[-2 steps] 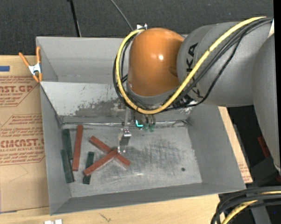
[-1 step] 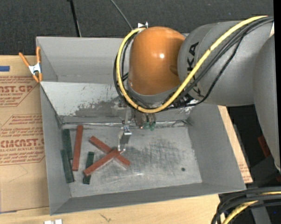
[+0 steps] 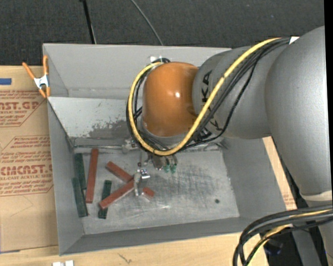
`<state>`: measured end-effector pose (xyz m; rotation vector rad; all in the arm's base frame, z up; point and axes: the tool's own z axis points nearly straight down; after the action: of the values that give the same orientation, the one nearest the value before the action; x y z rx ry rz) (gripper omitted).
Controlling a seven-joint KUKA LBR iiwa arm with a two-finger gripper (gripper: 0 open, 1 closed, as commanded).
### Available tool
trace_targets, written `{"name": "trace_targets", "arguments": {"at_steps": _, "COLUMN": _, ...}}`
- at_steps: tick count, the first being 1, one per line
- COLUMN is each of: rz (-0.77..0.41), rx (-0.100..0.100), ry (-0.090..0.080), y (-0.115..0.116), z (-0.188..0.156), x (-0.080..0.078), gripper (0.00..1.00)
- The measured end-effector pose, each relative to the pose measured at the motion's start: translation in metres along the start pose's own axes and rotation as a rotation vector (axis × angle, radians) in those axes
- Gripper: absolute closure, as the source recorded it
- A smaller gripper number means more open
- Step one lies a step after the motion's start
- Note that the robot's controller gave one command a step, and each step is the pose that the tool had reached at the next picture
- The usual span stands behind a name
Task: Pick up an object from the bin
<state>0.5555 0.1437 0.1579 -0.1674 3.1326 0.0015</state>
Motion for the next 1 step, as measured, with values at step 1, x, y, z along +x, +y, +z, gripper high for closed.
{"name": "trace_targets", "arguments": {"at_steps": 1, "rz": -0.063, "rx": 0.001, "ry": 0.006, "y": 0.0017, "z": 0.0562, "x": 0.0019, "gripper": 0.00}}
